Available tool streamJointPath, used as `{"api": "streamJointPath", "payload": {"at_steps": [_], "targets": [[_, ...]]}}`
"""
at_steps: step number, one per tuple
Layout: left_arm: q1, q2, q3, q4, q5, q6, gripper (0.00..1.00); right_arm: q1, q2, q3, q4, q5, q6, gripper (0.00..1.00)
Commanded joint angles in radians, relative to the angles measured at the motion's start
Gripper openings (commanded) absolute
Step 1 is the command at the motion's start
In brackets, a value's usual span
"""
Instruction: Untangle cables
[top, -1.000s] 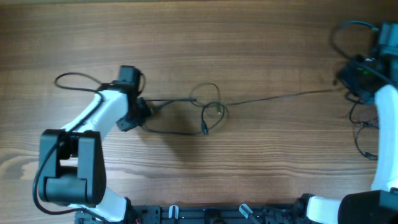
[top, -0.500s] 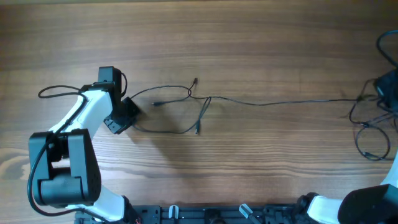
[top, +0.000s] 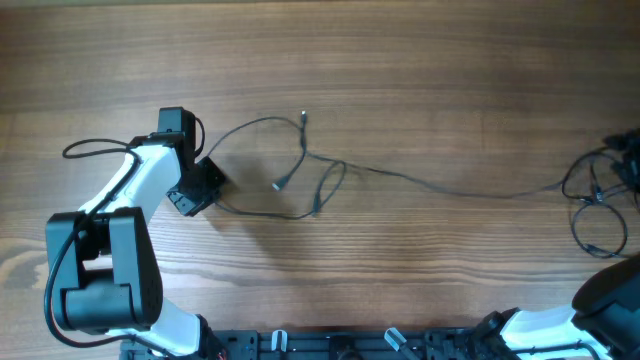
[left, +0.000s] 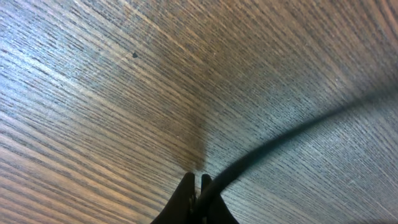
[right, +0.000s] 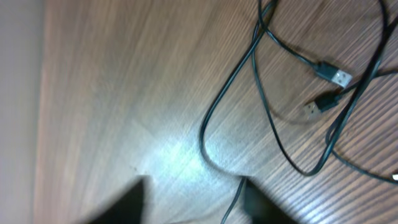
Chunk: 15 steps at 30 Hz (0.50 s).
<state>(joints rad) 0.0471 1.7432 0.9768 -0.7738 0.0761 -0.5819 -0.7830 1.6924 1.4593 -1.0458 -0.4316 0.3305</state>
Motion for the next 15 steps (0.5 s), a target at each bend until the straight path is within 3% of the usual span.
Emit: {"api": "streamJointPath", "payload": {"at_steps": [1, 4, 6, 11, 15], "targets": [[0.0, 0.008, -0.005, 0.005, 0.003, -0.01, 0.04, 0.018, 0.003, -0.002, -0.027, 0.012, -0.043, 1.0], [0.0, 0.008, -0.005, 0.013, 0.003, -0.01, 0.04, 0.076, 0.004, -0.002, -0.108, -0.124, -0.202, 1.0], [0.0, 0.008, -0.005, 0.014, 0.003, -0.01, 0.04, 0.163, 0.004, -0.005, -0.139, -0.114, -0.227, 1.0], [0.0, 0.008, -0.005, 0.013, 0.003, -0.01, 0.04, 0.48, 0.004, -0.081, -0.078, -0.079, -0.222, 0.99], [0.0, 0.008, -0.005, 0.013, 0.003, -0.01, 0.04, 0.765, 0.004, -0.147, 0.069, 0.055, -0.091, 1.0]]}}
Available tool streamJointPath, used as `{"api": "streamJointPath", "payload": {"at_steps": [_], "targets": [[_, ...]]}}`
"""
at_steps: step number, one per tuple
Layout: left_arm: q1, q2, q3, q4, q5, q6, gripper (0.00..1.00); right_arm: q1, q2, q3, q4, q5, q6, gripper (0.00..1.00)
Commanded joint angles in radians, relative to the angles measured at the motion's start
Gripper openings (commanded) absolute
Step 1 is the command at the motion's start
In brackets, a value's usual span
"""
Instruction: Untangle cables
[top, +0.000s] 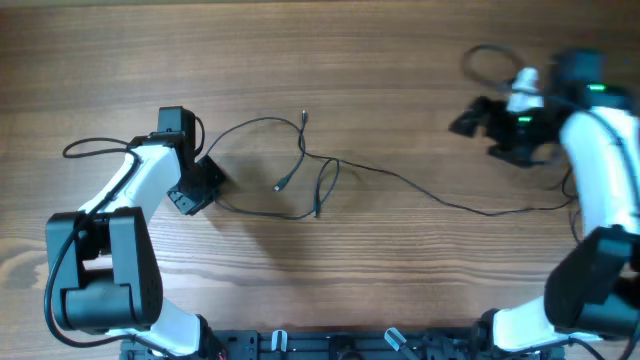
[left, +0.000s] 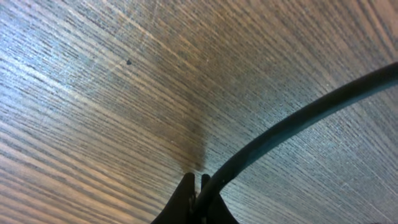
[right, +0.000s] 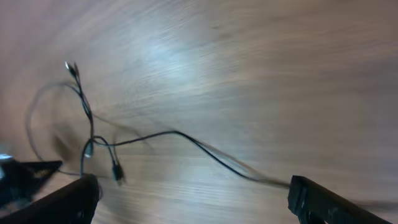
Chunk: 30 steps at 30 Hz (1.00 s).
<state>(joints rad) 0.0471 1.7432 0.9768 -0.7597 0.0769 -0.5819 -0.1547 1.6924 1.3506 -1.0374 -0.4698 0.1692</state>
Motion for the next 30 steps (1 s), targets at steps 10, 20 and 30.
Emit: {"api": "streamJointPath", "payload": {"at_steps": [10, 20, 30], "targets": [[0.0, 0.008, -0.005, -0.001, 0.002, -0.01, 0.04, 0.566, 0.042, -0.105, 0.347, 0.189, -0.668, 0.97], [0.0, 0.008, -0.005, 0.0, 0.002, -0.01, 0.04, 0.575, 0.256, -0.106, 0.406, 0.174, -0.583, 0.97], [0.0, 0.008, -0.005, -0.001, 0.002, -0.01, 0.04, 0.509, 0.202, -0.077, 0.417, 0.192, -0.369, 0.04]]}}
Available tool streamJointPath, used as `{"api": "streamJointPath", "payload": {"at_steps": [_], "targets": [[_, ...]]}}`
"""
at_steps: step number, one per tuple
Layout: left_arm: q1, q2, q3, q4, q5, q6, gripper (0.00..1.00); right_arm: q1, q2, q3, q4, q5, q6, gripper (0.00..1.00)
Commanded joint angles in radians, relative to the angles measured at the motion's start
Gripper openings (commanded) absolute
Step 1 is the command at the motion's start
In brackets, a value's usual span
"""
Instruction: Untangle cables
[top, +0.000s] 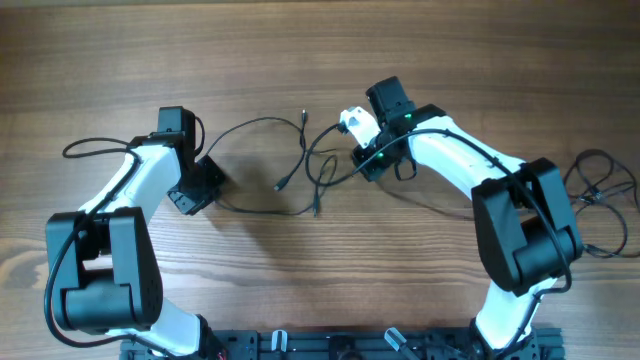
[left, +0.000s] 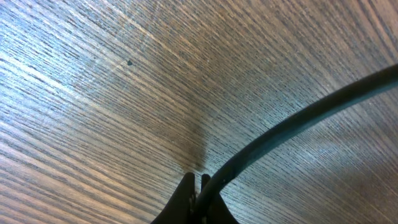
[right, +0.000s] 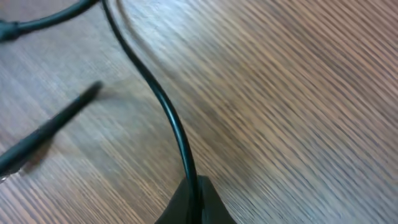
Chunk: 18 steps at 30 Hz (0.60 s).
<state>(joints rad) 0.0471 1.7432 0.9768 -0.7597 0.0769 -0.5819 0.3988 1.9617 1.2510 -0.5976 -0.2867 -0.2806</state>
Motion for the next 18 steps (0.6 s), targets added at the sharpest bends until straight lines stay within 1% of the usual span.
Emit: {"api": "streamJointPath", "payload": {"at_steps": [1, 4, 7, 9, 10, 13, 15, 16, 18], "targets": [[0.0, 0.008, -0.005, -0.001, 0.002, -0.01, 0.04, -0.064, -0.1, 0.041, -0.043, 0.009, 0.08, 0.04], [0.0, 0.008, -0.005, -0.002, 0.002, -0.01, 0.04, -0.153, -0.246, 0.073, -0.061, 0.009, 0.115, 0.04], [0.0, 0.008, -0.005, -0.002, 0.002, -0.01, 0.04, -0.279, -0.389, 0.073, -0.046, 0.01, 0.16, 0.04], [0.0, 0.008, -0.005, -0.005, 0.002, -0.01, 0.04, -0.414, -0.479, 0.073, -0.049, 0.011, 0.169, 0.04], [0.0, 0.008, -0.005, -0.008, 0.002, -0.01, 0.04, -0.457, -0.496, 0.073, -0.051, 0.024, 0.191, 0.04], [0.0, 0.008, -0.005, -0.013, 0.003, -0.01, 0.04, -0.649, -0.529, 0.073, -0.086, 0.142, 0.315, 0.04], [0.0, 0.008, -0.005, -0.016, 0.002, -0.01, 0.04, -0.769, -0.528, 0.073, -0.135, 0.255, 0.439, 0.04], [0.0, 0.008, -0.005, -0.016, 0.003, -0.01, 0.04, -0.825, -0.528, 0.073, -0.151, 0.272, 0.484, 0.04], [0.0, 0.008, -0.005, -0.016, 0.002, -0.01, 0.04, -0.942, -0.528, 0.072, -0.163, 0.271, 0.52, 0.05]]}}
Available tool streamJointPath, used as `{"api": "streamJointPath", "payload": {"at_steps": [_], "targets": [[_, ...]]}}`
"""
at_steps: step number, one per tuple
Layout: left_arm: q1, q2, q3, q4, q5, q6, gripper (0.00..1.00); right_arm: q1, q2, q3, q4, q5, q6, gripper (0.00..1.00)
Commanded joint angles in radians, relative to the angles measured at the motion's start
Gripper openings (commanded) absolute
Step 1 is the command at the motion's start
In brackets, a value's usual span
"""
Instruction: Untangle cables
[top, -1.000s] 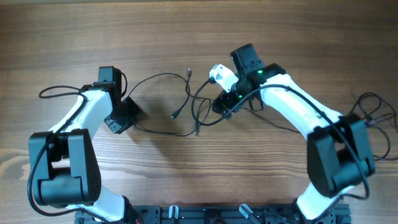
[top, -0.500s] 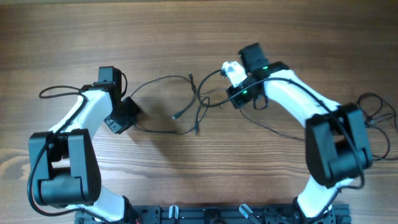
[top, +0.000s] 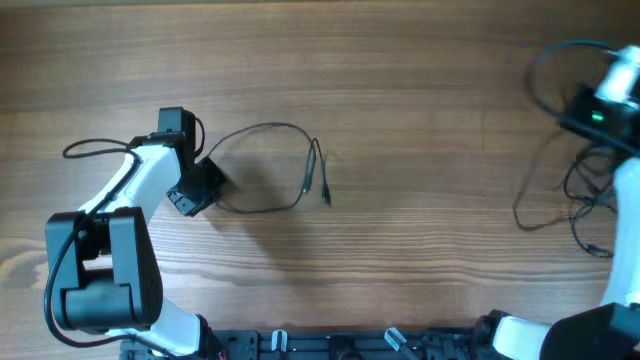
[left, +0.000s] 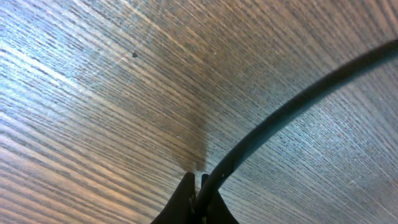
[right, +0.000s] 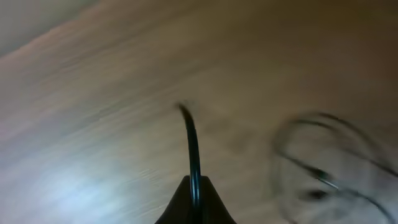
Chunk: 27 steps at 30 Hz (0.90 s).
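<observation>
A short black cable (top: 270, 125) lies in one open loop at the centre left, its two ends side by side near the middle of the table. My left gripper (top: 200, 186) is shut on it at the loop's left end. In the left wrist view the cable (left: 298, 102) runs up and right from the pinched fingers (left: 188, 190). My right gripper (top: 585, 115) is at the far right edge, shut on a second thin cable (right: 190, 143), which appears blurred. That cable trails into a heap of cables (top: 592, 195) at the right edge.
The wooden table (top: 400, 60) fills the overhead view. A grey lead (top: 95, 145) from the left arm loops at the far left. Blurred cables (right: 323, 155) lie to the right of the right gripper.
My right gripper was at the middle of the table, shut on the long cable beside the tangle; it is now at the far right with that cable. The short cable lies alone.
The left gripper stayed shut on the short cable throughout. At first a long cable crossed from the tangle to the right heap, with the right gripper open over that heap. Then it was open at the upper right, then shut mid-table, and now the cables are apart.
</observation>
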<state>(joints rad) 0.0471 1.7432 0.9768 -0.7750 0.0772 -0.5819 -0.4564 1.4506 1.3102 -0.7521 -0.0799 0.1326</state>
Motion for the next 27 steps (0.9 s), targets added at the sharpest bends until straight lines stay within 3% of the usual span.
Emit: {"api": "streamJointPath", "payload": {"at_steps": [1, 7, 13, 14, 16, 17, 20, 23, 25, 27], "targets": [[0.0, 0.008, -0.005, 0.0, 0.002, -0.01, 0.04, -0.141, -0.016, 0.012, -0.008, 0.065, 0.106, 0.05], [0.0, 0.008, -0.005, 0.0, 0.002, -0.01, 0.04, -0.311, -0.006, 0.011, -0.018, 0.064, 0.193, 0.05], [0.0, 0.008, -0.005, 0.0, 0.002, -0.01, 0.04, -0.32, 0.064, 0.011, -0.009, 0.066, 0.192, 0.05], [0.0, 0.008, -0.005, 0.0, 0.002, -0.01, 0.04, -0.321, 0.072, 0.011, -0.009, 0.073, 0.193, 0.17], [0.0, 0.008, -0.005, 0.0, 0.002, -0.01, 0.04, -0.321, 0.088, 0.011, -0.012, 0.071, 0.192, 0.77], [0.0, 0.008, -0.005, 0.0, 0.002, -0.01, 0.04, -0.321, 0.096, 0.011, -0.017, 0.063, 0.192, 1.0], [0.0, 0.008, -0.005, 0.001, 0.002, -0.01, 0.04, -0.321, 0.105, 0.011, -0.027, -0.055, 0.193, 1.0], [0.0, 0.008, -0.005, 0.027, 0.026, -0.01, 0.04, -0.32, 0.105, 0.011, -0.033, -0.315, 0.188, 1.0], [-0.011, 0.008, -0.005, 0.098, 0.166, 0.048, 0.04, -0.296, 0.105, 0.011, -0.077, -0.407, 0.176, 1.0], [-0.071, 0.008, -0.005, 0.208, 0.417, 0.116, 0.04, -0.227, 0.105, 0.011, -0.157, -0.409, 0.128, 1.0]]}}
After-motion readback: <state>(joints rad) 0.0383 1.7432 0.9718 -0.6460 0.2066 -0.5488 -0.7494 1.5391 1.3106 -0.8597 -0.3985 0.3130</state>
